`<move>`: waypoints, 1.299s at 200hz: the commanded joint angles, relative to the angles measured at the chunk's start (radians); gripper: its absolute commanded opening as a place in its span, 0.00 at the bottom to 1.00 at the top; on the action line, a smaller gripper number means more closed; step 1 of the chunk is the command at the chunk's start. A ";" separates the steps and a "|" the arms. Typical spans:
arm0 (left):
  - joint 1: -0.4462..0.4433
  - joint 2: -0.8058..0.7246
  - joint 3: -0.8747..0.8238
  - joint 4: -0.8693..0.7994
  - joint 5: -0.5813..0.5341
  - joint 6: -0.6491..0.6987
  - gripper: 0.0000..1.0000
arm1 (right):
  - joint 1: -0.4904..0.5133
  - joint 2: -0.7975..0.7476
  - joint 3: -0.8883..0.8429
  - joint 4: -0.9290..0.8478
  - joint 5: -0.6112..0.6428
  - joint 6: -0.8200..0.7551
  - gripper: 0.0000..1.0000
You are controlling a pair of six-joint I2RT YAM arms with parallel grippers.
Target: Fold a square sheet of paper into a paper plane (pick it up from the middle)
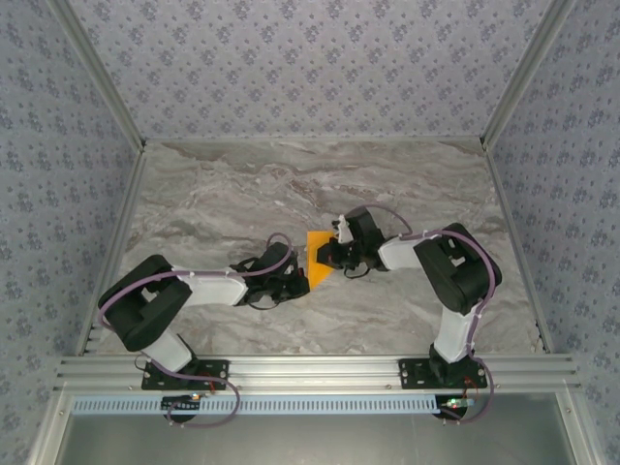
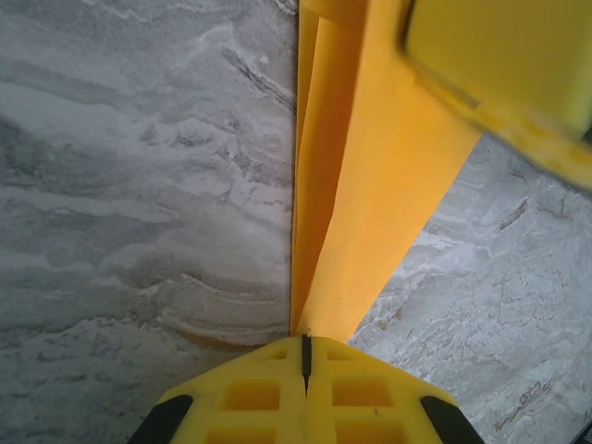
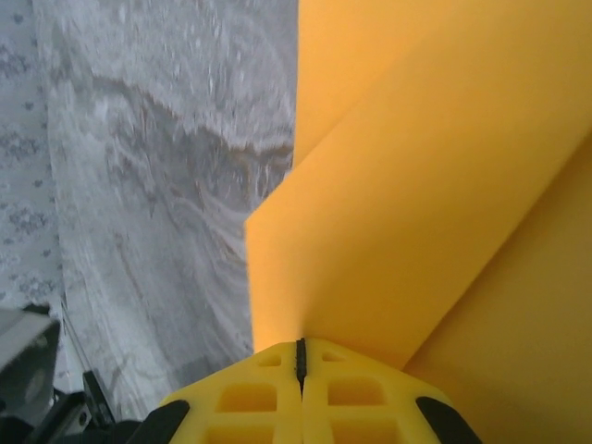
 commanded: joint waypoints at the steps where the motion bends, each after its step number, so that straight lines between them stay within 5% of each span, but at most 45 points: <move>1: 0.007 0.018 0.015 -0.047 -0.012 0.026 0.00 | 0.029 -0.003 -0.022 -0.017 -0.021 -0.030 0.07; 77: 0.023 -0.043 0.050 -0.027 -0.011 0.056 0.05 | 0.032 0.044 -0.011 -0.082 0.022 -0.047 0.07; 167: 0.028 0.064 0.098 -0.055 -0.019 0.055 0.02 | 0.033 0.043 -0.011 -0.080 0.012 -0.058 0.06; 260: 0.021 0.048 0.038 -0.104 -0.019 0.031 0.00 | 0.036 -0.070 -0.004 -0.158 0.015 -0.111 0.06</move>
